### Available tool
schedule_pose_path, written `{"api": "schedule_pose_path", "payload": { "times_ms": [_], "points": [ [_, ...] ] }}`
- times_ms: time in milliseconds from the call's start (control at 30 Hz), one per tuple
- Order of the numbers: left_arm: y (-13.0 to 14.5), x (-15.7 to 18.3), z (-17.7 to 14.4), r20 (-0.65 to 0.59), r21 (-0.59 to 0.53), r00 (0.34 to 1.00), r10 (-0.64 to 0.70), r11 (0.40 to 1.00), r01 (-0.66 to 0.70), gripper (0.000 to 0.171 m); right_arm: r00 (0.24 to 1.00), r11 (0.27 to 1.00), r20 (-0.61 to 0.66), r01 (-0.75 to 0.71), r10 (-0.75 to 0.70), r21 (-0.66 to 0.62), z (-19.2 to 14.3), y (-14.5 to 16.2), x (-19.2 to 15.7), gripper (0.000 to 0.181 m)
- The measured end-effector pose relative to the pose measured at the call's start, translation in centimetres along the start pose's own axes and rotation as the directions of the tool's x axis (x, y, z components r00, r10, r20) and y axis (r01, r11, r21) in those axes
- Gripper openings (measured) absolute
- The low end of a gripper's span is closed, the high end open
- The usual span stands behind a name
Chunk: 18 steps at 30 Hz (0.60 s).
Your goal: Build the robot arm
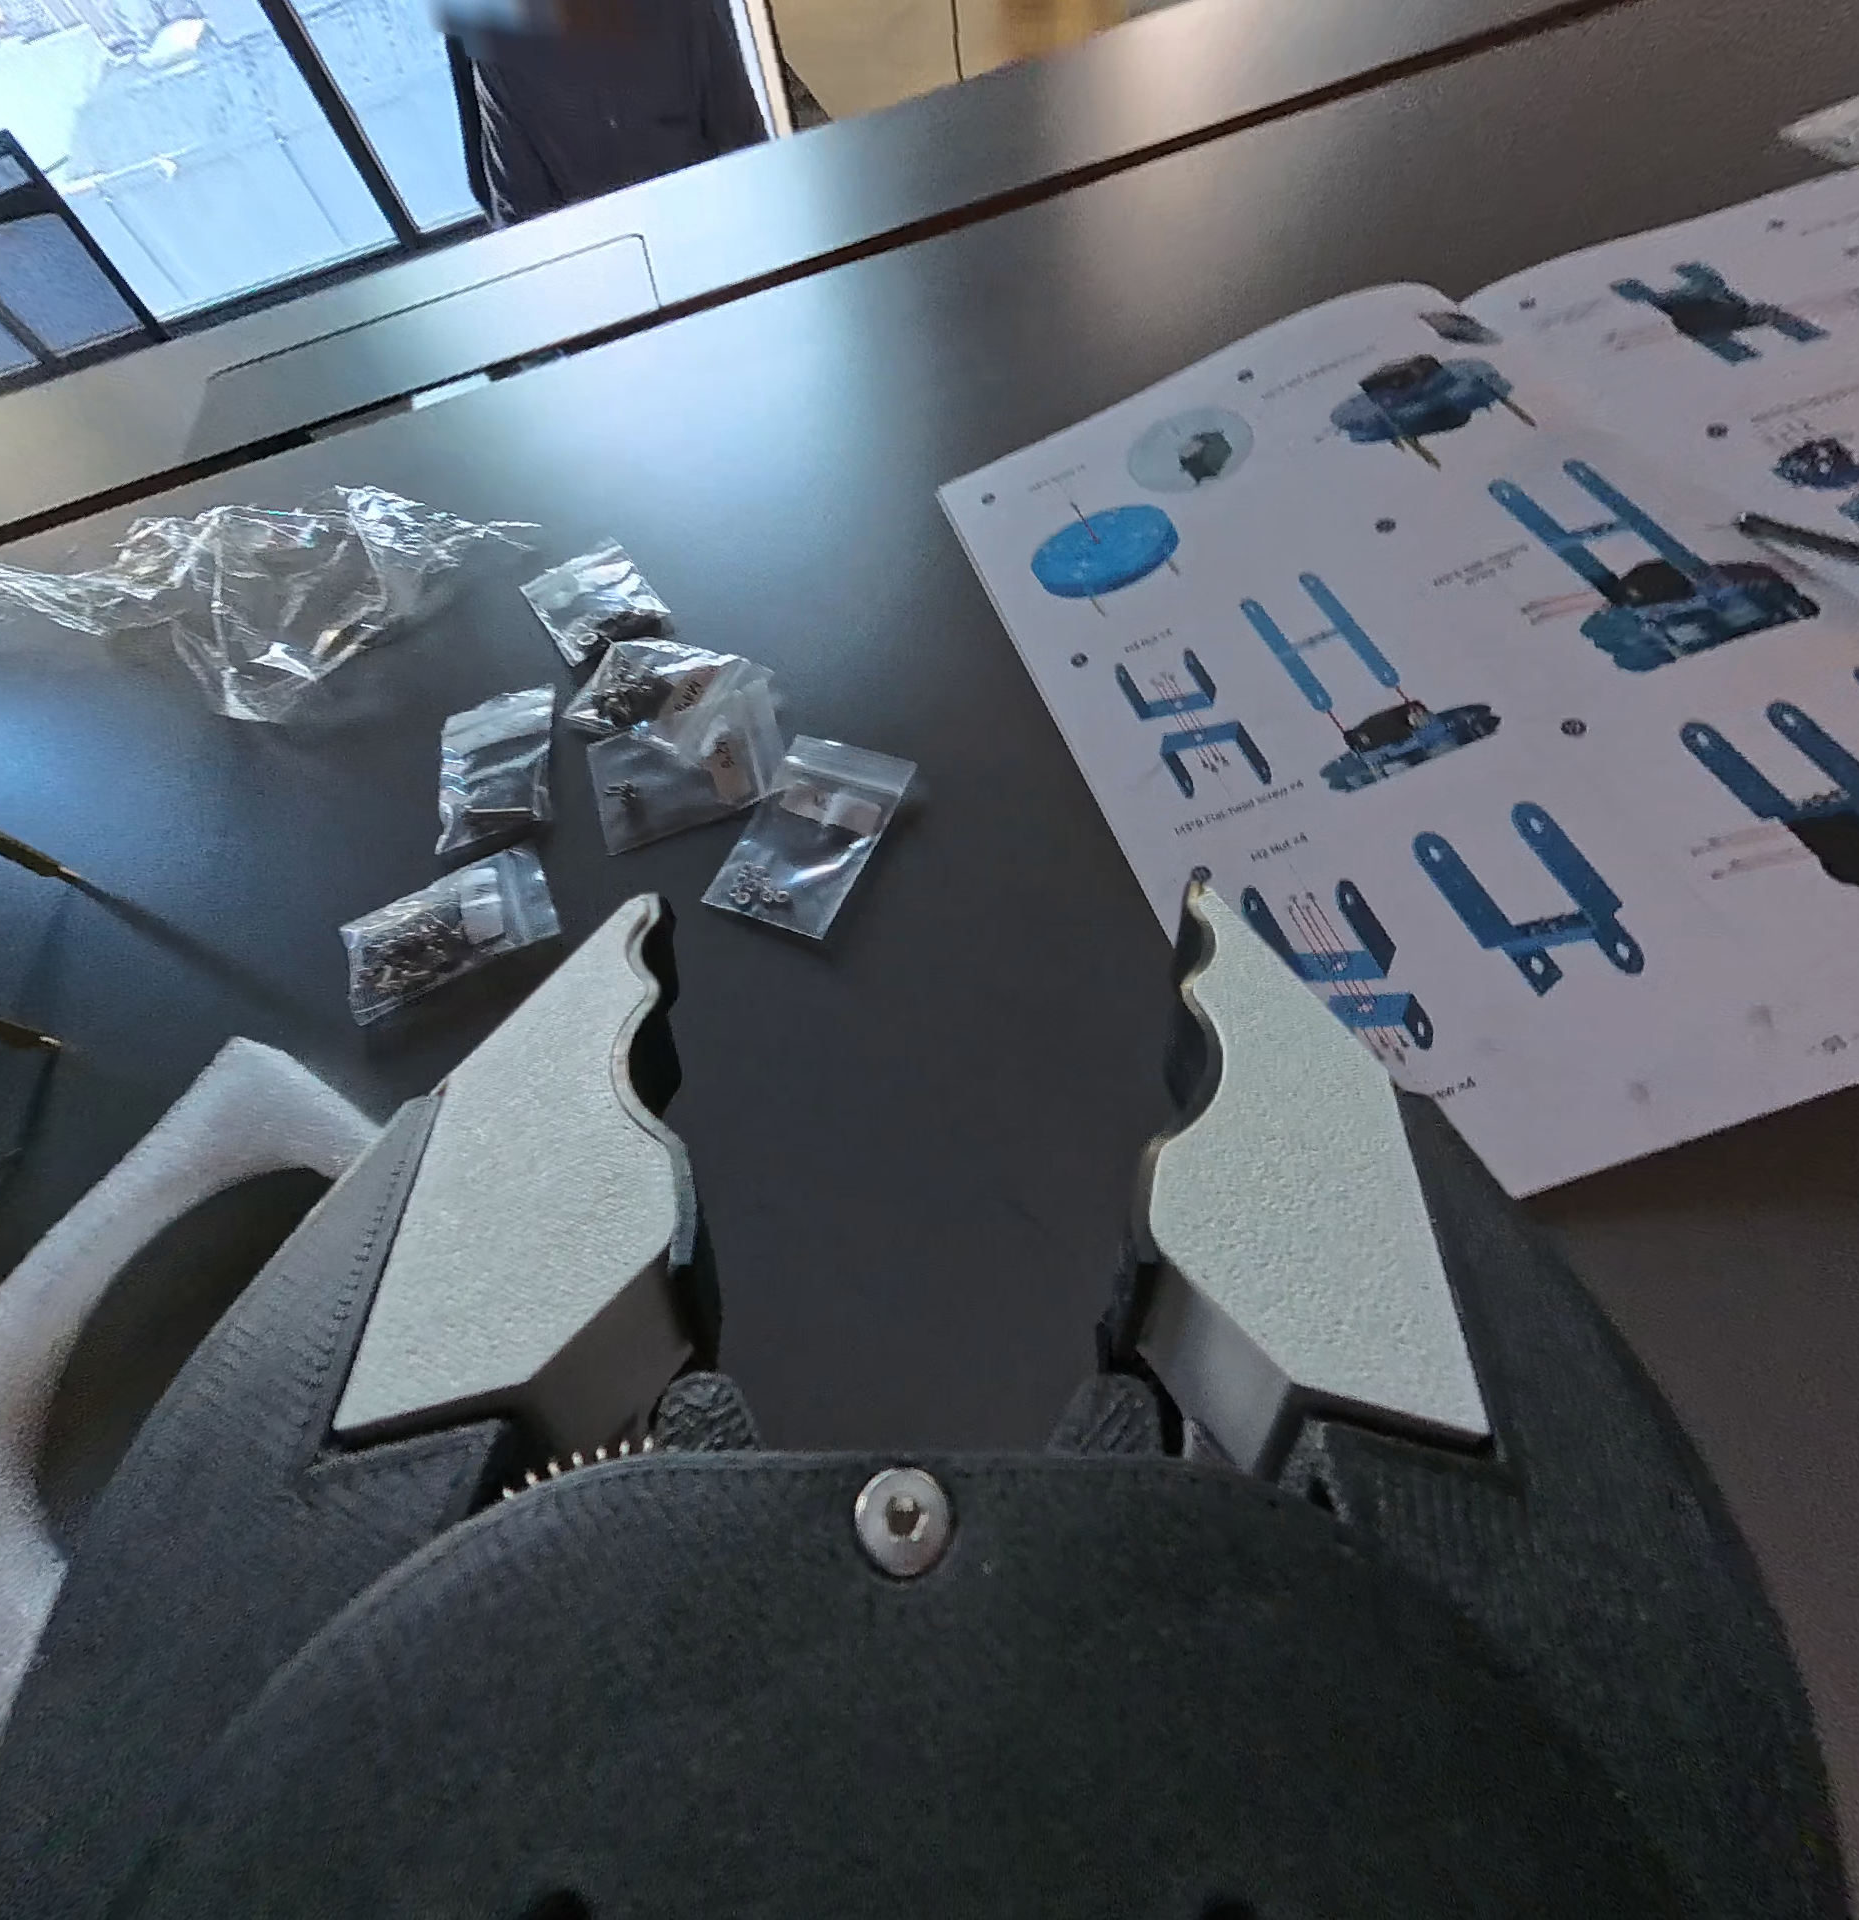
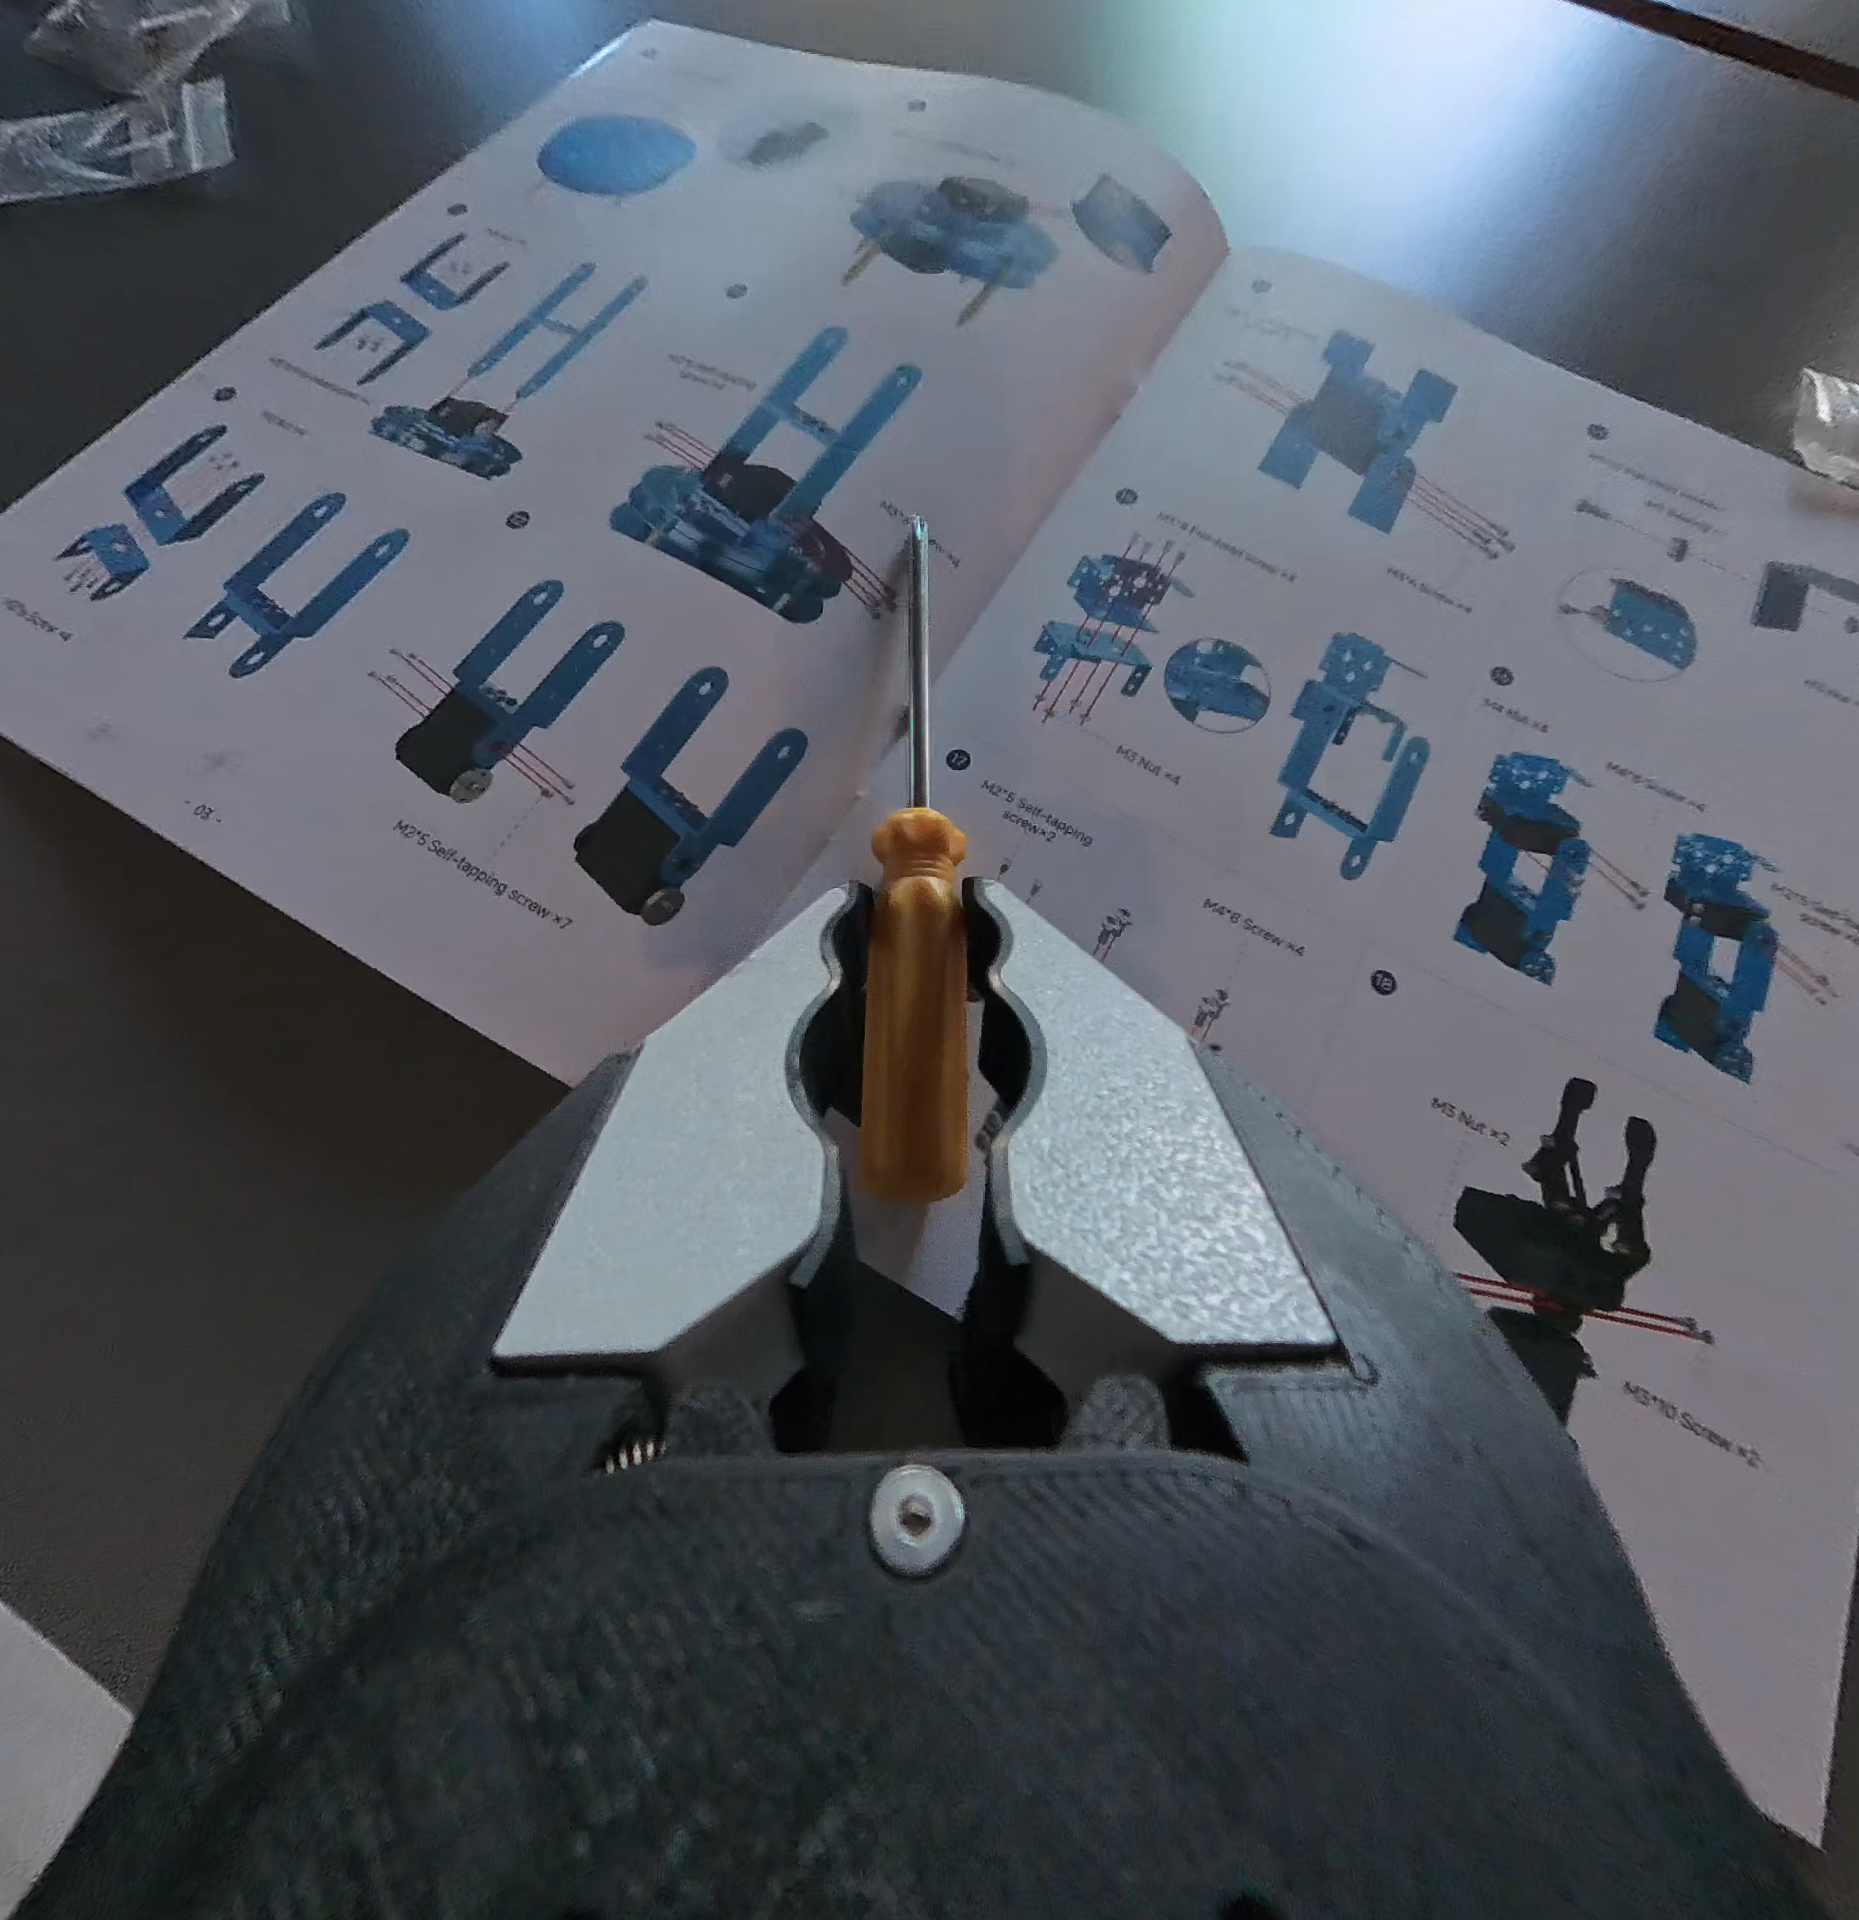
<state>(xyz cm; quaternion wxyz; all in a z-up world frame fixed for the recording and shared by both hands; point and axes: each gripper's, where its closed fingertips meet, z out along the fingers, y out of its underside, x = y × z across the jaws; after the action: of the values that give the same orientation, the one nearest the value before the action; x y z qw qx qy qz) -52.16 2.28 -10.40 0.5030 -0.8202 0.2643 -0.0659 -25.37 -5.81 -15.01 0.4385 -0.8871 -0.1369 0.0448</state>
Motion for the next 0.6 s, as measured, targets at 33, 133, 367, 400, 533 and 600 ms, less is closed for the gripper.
{"api": "schedule_pose_path", "payload": {
  "times_ms": [33,133,367,400,533,600],
  "points": [
    [0.4,0.2,0.2,-0.007,-0.012,1.000,0.013,1.000,-0.014,0.095,1.000,1.000,-0.004,-0.002,0.002,-0.009,0.0,0.1,0.0,0.017],
    [1.1,0.5,0.7,-0.031,-0.038,0.998,0.051,0.998,-0.052,0.095,1.000,1.000,-0.029,-0.009,0.009,-0.017,0.1,0.3,0.2,0.017],
    [-0.3,0.4,0.9,-0.061,0.020,0.996,0.064,0.998,-0.063,0.091,0.978,0.995,-0.182,0.095,-0.101,-0.043,0.1,0.2,0.5,0.017],
    [-0.5,0.7,0.9,-0.070,0.018,0.996,0.063,0.998,-0.062,0.091,0.975,0.994,-0.193,0.102,-0.109,-0.046,0.1,0.2,0.4,0.017],
    [-1.5,1.8,0.7,-0.072,0.046,0.996,0.053,0.998,-0.050,0.091,0.980,0.995,-0.177,0.086,-0.093,-0.049,0.1,0.3,0.4,0.017],
    [-2.0,2.5,0.6,-0.070,0.058,0.997,0.025,0.998,-0.021,0.090,0.983,0.994,-0.152,0.093,-0.100,-0.057,0.1,0.3,0.4,0.017]
  ]
}}
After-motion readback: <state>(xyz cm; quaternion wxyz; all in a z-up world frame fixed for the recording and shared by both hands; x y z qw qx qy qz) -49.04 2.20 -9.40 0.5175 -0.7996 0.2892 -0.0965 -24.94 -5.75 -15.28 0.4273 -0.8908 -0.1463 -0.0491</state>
